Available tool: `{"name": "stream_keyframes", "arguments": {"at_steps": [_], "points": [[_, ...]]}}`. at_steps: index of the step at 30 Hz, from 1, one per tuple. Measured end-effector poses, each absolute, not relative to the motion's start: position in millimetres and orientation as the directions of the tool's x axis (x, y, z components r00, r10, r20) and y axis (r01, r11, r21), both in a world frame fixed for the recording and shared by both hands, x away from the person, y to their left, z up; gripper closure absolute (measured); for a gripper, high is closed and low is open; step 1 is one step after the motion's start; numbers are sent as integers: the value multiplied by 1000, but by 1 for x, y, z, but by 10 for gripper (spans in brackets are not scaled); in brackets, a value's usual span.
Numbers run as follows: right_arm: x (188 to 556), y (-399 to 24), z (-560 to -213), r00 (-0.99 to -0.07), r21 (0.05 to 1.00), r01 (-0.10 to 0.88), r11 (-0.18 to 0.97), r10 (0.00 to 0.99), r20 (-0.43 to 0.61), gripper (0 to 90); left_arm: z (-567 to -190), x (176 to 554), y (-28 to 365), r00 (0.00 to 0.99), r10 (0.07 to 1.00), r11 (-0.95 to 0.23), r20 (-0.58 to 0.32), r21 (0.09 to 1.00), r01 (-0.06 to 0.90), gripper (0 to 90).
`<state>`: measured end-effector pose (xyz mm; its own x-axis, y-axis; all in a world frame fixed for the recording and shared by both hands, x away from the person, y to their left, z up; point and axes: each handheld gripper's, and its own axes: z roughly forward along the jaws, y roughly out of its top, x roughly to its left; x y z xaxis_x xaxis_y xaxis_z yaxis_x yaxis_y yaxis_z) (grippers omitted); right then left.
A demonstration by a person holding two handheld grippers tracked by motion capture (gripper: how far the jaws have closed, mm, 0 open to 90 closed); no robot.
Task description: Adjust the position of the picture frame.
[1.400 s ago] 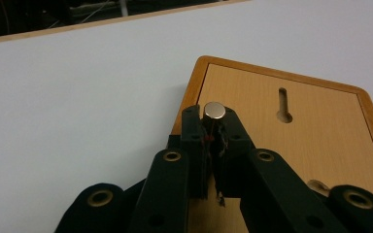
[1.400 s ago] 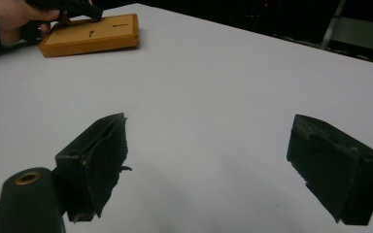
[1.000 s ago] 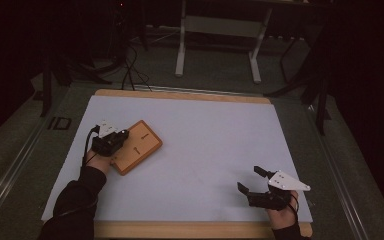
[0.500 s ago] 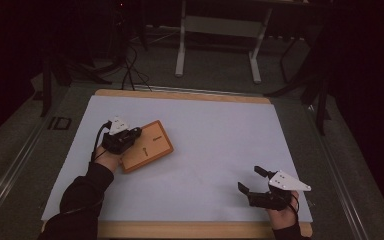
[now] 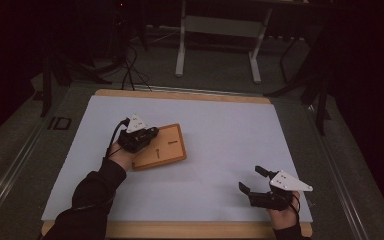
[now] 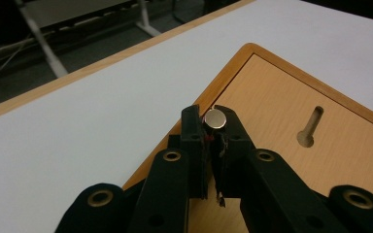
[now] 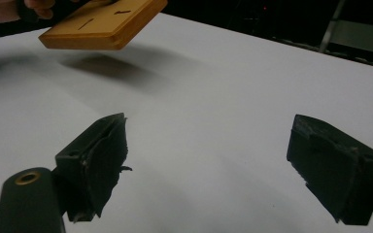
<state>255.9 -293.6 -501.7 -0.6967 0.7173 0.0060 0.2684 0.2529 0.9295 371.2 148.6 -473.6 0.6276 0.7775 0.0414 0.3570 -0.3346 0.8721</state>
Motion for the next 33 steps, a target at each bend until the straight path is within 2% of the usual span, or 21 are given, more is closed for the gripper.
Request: {"name": "stream_keyframes", "arguments": {"at_steps": [17, 25, 33], "points": [[256, -295, -501, -702, 932, 264, 249, 712, 9, 144, -468, 369, 83, 726, 687, -390, 38, 862, 323, 844], [255, -295, -500, -704, 934, 259, 246, 710, 8, 144, -483, 374, 45, 760, 649, -414, 20, 848, 331, 844], [255, -296, -499, -705, 936, 256, 241, 709, 11, 144, -497, 383, 26, 774, 632, -433, 13, 835, 339, 844]]}}
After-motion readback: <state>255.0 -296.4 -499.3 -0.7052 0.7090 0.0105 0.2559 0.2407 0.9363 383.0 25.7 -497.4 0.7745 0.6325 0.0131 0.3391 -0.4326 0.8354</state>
